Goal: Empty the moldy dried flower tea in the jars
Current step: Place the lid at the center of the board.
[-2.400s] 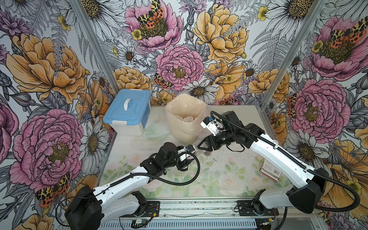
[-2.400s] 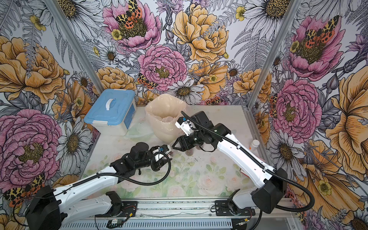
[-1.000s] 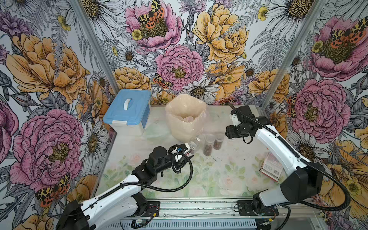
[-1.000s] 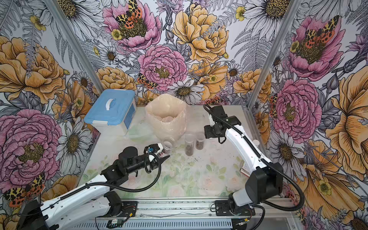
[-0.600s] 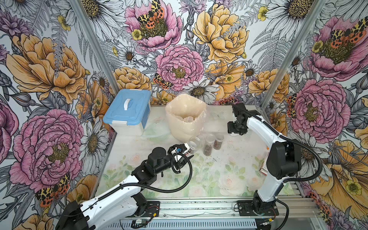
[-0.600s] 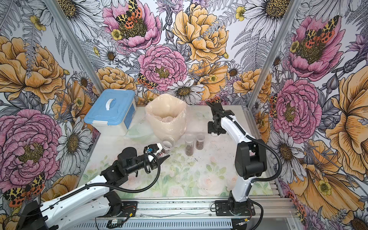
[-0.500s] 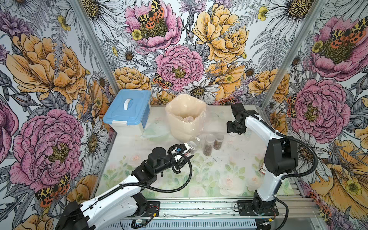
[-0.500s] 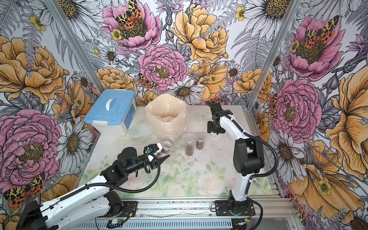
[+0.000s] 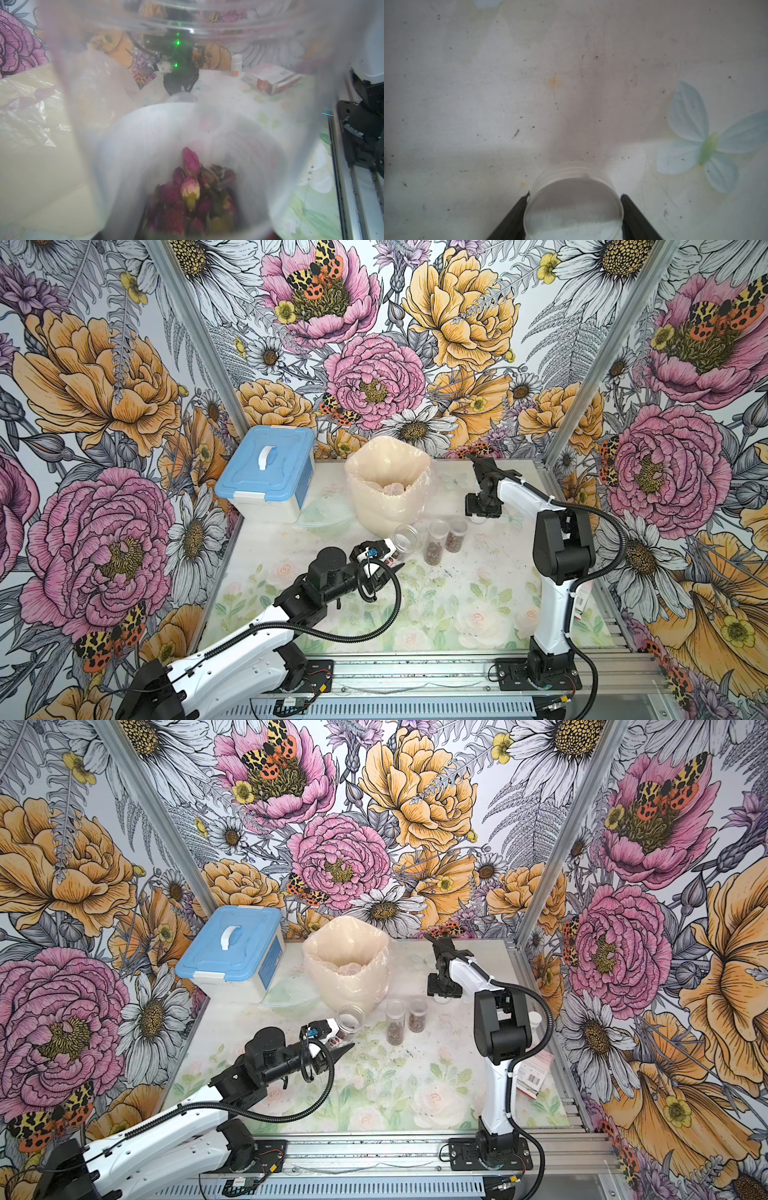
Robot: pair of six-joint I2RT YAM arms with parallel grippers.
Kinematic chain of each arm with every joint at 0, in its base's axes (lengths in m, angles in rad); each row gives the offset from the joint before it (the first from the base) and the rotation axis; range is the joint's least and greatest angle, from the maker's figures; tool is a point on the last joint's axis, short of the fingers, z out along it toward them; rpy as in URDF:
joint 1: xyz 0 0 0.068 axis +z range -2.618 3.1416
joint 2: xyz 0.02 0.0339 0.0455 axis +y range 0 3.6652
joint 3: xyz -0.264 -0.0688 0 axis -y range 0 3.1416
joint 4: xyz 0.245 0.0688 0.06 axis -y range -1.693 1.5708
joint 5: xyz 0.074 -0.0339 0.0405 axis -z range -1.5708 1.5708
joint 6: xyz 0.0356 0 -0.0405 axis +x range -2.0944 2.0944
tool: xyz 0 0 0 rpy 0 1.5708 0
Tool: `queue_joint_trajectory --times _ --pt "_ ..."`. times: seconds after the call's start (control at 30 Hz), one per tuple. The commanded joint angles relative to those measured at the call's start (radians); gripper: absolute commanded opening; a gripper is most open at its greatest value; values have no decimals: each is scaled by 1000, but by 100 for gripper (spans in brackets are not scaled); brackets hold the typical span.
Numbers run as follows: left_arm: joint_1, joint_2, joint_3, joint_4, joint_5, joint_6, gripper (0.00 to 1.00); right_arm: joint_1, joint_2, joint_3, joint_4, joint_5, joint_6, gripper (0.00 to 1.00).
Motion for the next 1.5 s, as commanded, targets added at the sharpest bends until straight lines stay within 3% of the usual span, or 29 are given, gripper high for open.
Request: queue_joint_trajectory --times 0.0,0.23,0.57,0.97,1.3,1.47 --pt "10 -27 -14 30 -16 -17 61 -5 35 32 16 -7 20 35" --pt "10 -41 -23 23 -23 -20 61 -5 64 32 15 -26 28 41" --pt "10 -45 -28 23 -27 -22 62 -4 64 28 13 -54 31 57" --pt "12 -46 -34 29 -32 -21 62 -4 -27 27 12 -68 27 87" --pt "13 -39 -34 79 -35 -56 62 6 -352 -5 32 -78 -14 90" --pt "15 -25 -36 154 -22 -101 62 14 -578 -129 146 -176 -42 91"
